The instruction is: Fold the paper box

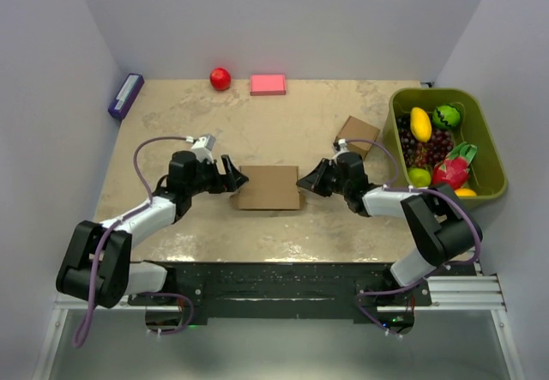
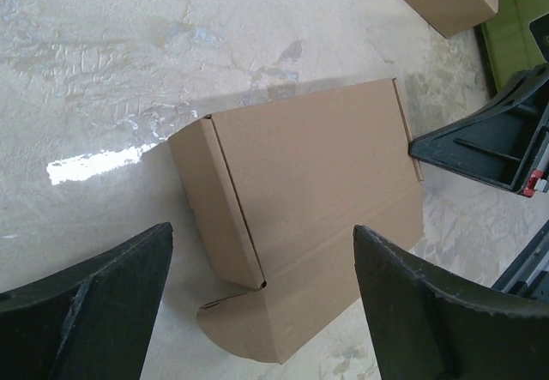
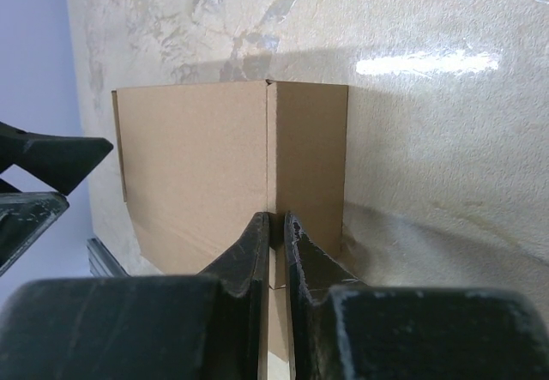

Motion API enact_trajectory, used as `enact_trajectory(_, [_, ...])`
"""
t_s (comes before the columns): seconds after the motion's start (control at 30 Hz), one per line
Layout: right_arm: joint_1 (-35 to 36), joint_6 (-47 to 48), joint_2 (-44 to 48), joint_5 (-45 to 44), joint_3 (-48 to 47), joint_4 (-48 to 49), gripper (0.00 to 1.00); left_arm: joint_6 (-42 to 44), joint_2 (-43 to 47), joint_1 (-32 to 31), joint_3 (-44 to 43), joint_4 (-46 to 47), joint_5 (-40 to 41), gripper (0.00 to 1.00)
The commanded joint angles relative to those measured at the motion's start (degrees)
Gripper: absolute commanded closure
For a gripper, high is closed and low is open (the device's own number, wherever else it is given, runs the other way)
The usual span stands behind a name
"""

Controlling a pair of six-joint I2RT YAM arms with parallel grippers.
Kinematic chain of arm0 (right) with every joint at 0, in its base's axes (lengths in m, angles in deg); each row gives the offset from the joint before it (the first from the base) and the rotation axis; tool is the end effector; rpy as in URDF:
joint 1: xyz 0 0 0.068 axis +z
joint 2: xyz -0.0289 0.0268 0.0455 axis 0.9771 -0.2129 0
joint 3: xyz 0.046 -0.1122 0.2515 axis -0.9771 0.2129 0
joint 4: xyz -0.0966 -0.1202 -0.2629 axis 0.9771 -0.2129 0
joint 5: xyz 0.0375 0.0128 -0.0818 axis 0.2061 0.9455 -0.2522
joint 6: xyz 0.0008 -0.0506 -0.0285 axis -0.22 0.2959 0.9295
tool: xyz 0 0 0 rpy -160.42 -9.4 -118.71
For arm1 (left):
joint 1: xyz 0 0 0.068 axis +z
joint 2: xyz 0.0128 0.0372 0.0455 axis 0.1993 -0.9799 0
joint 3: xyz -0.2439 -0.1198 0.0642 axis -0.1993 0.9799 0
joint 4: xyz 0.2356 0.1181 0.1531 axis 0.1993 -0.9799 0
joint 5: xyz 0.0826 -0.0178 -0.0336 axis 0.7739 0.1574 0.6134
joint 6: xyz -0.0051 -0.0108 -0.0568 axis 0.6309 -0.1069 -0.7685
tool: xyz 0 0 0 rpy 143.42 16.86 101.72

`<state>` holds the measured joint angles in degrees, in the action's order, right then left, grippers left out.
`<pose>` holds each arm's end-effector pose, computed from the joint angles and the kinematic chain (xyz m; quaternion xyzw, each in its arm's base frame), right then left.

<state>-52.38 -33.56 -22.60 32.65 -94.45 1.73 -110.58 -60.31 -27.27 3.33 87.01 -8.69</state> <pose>0.2922 0.1514 0.1123 0.1182 0.8562 0.3978 0.3077 0.2790 -0.0950 0.1595 -0.0156 0.8503 -0.3492 0.3935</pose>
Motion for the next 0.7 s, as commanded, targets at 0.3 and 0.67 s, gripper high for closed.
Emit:
enact_trajectory(0.3, [-1.85,2.27,-0.10,-7.28,3.66,-9.87,1.00,-5.37,-4.53,0.39,1.57,10.54,-3.20,0.10])
enact_trajectory(0.67, [-1.94,2.80,-0.80,-6.58,3.04,-9.87,1.00,-9.16,-11.29,-0.58,0.60,18.45,-6.54,0.14])
